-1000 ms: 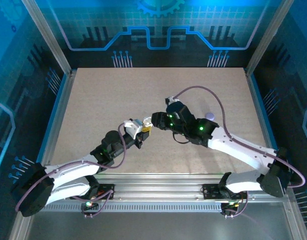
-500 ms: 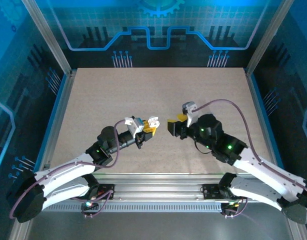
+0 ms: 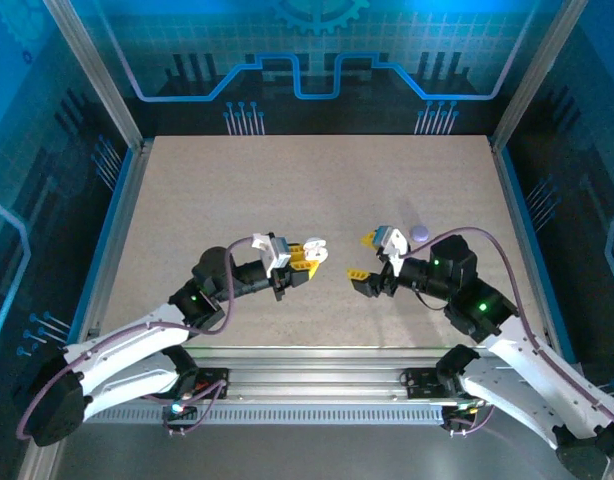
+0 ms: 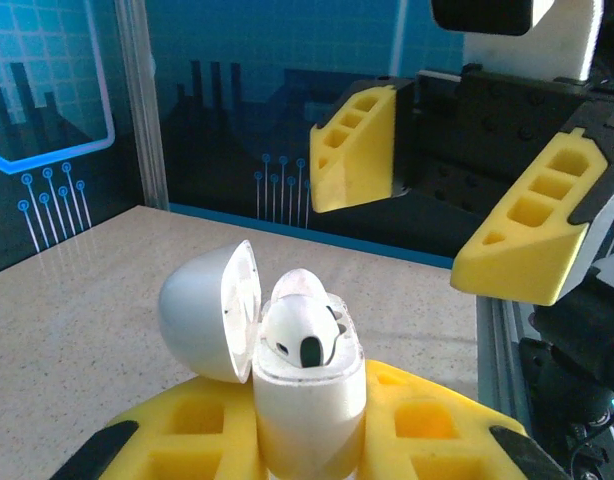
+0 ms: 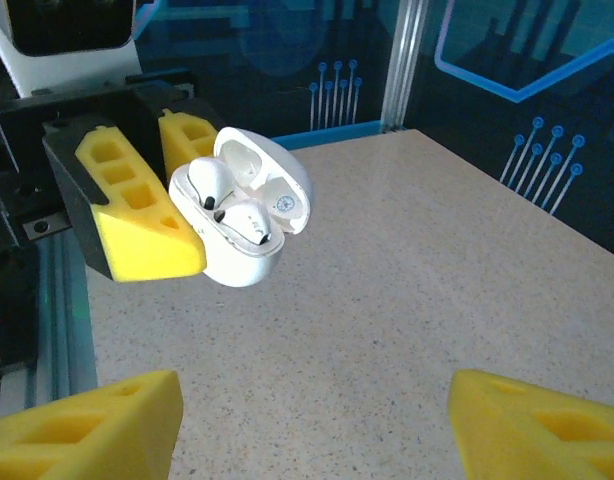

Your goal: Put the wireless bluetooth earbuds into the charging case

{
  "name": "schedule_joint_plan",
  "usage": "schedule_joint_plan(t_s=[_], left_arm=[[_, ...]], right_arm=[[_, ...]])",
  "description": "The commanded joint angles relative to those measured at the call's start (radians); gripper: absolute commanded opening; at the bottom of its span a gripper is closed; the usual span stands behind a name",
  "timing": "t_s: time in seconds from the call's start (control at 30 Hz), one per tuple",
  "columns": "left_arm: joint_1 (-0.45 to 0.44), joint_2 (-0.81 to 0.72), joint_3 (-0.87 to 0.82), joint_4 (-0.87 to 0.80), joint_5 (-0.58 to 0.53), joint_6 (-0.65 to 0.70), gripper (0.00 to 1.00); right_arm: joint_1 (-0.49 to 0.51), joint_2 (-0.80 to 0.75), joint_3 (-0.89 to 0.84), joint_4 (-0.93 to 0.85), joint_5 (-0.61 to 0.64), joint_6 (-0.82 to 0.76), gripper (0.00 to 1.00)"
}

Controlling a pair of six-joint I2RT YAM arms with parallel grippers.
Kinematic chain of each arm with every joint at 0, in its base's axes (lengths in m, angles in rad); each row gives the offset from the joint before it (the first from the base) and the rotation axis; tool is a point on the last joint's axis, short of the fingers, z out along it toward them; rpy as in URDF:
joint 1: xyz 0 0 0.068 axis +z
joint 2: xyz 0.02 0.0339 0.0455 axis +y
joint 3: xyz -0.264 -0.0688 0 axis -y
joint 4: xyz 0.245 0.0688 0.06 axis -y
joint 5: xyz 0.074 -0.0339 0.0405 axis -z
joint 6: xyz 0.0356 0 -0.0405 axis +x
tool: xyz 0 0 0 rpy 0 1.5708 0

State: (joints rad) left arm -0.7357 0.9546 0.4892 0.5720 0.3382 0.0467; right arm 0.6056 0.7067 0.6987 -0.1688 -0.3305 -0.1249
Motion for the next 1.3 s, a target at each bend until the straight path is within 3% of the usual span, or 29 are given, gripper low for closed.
schedule_joint_plan(t_s=[0.0,0.33,1.27], left_arm=[[0.005,-0.029,0.031,0.003,0.042,-0.010,0.12],[0.003,-0.018,0.033,0.005,0.073,-0.031,0.12],[0.004,0.015,0.088,-0.014,0.129,-0.015,0.12]], right_arm=[[-0.047,0.032,0.036,-0.035,-0.166,-0.088,0.75],[-0.102,0.105,0.074,-0.085,-0.397,-0.182,0.74],[-0.122,0.239,0.143,-0.077,-0.600,-0.161,0.71]])
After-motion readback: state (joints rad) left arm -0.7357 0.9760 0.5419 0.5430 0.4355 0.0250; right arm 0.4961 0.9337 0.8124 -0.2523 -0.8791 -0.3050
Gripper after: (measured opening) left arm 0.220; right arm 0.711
